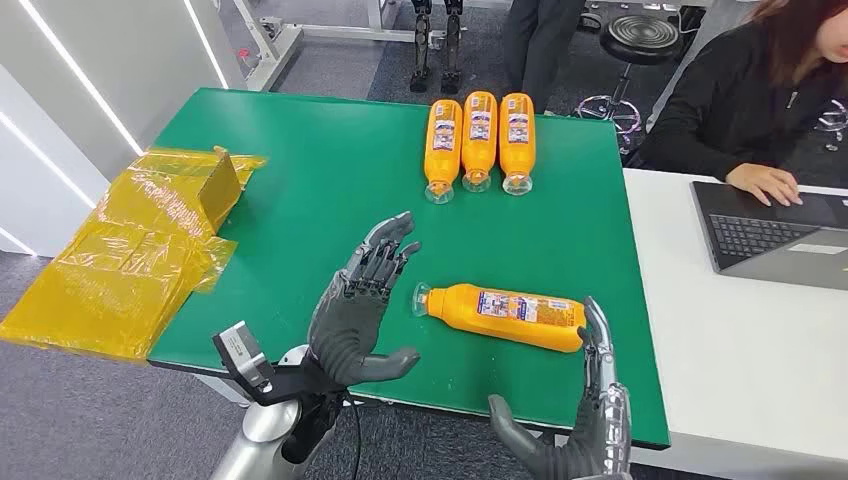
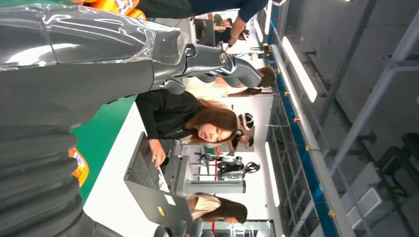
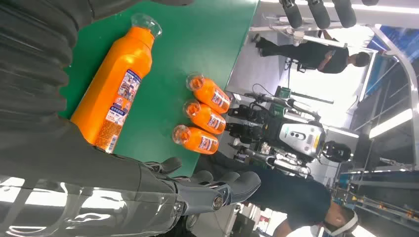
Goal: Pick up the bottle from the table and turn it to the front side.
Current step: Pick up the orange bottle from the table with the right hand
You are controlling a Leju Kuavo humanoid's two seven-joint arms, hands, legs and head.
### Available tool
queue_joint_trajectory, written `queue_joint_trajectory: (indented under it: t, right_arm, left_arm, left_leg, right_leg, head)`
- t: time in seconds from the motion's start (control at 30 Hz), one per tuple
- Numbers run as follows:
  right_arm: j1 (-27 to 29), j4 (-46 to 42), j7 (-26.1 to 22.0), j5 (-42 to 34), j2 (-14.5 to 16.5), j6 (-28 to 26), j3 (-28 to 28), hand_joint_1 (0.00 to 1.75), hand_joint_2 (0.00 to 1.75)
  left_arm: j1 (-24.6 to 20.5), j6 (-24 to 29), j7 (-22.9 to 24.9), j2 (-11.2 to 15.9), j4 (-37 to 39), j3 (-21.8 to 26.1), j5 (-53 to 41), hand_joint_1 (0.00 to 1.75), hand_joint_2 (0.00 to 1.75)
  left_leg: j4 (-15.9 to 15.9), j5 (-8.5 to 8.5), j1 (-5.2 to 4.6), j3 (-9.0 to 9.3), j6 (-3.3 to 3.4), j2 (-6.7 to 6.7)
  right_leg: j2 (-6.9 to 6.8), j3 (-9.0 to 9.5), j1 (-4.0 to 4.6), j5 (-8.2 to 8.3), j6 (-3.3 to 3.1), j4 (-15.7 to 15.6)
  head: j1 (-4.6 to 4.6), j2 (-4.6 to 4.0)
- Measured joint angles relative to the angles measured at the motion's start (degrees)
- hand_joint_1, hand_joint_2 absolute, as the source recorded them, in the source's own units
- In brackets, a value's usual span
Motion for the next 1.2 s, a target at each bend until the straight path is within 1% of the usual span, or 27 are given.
queue_joint_trajectory:
  t: [0.5,0.6,0.67,0.77,0.83,0.97,1.07,1.2]
  right_arm:
    - [0.0,0.0,0.0,0.1,0.1,0.4,0.0,0.0,1.75]
    - [0.0,0.0,0.4,1.4,0.2,0.4,-0.2,0.0,1.75]
    - [-0.1,0.0,2.8,6.4,0.1,1.1,-0.8,0.0,1.75]
    - [-0.6,0.0,8.5,19.0,0.0,3.6,-2.8,0.0,1.75]
    - [-1.4,0.1,11.6,26.3,-0.4,4.9,-4.5,0.0,1.75]
    - [-3.9,1.2,17.3,40.7,-3.2,5.9,-7.7,0.0,1.75]
    - [-5.9,2.7,19.4,44.9,-5.6,5.9,-9.2,0.0,1.75]
    - [-10.0,5.3,20.8,46.5,-8.2,7.9,-10.1,0.0,1.75]
  left_arm:
    - [0.0,-0.1,0.1,0.0,-0.1,0.1,-0.1,0.0,1.75]
    - [0.0,-0.1,0.1,0.0,-0.1,0.1,-0.1,0.0,1.75]
    - [0.0,-0.1,0.0,0.1,-0.1,0.1,-0.1,0.0,1.75]
    - [0.0,0.0,-0.2,0.3,-0.1,0.1,-0.1,0.0,1.75]
    - [0.0,0.2,-0.6,0.4,0.0,0.1,0.0,0.0,1.75]
    - [0.0,0.8,-1.3,0.7,0.0,0.1,0.3,0.0,1.75]
    - [0.0,1.0,-1.6,0.8,0.0,0.1,0.5,0.0,1.75]
    - [0.0,1.0,-1.7,0.7,0.1,0.1,0.8,0.0,1.75]
  left_leg:
    - [0.0,0.0,0.0,0.0,0.0,0.0]
    - [0.0,0.0,0.0,0.0,0.0,0.0]
    - [0.0,0.0,0.0,0.0,0.0,0.0]
    - [0.0,0.0,0.0,-0.01,0.0,0.0]
    - [0.0,0.0,0.0,-0.01,0.0,0.0]
    - [0.0,0.0,-0.01,-0.01,0.01,0.0]
    - [0.0,0.0,-0.02,-0.01,0.01,0.0]
    - [0.0,0.01,-0.01,0.02,0.01,0.02]
  right_leg:
    - [0.0,0.0,0.0,0.0,0.0,0.0]
    - [0.0,0.0,0.0,0.0,0.0,0.0]
    - [0.0,0.0,0.0,0.0,0.0,0.0]
    - [-0.01,0.0,0.0,0.0,0.0,0.0]
    - [-0.01,0.01,0.0,0.0,0.0,0.0]
    - [0.0,0.02,-0.01,0.02,0.02,0.0]
    - [-0.01,0.03,-0.01,0.03,0.03,0.0]
    - [0.02,0.02,-0.01,0.04,0.02,0.0]
  head:
    - [0.0,0.0]
    - [0.0,0.0]
    - [0.0,0.0]
    - [0.0,0.0]
    - [-0.01,0.0]
    - [0.0,0.0]
    - [0.0,0.0]
    - [0.0,0.0]
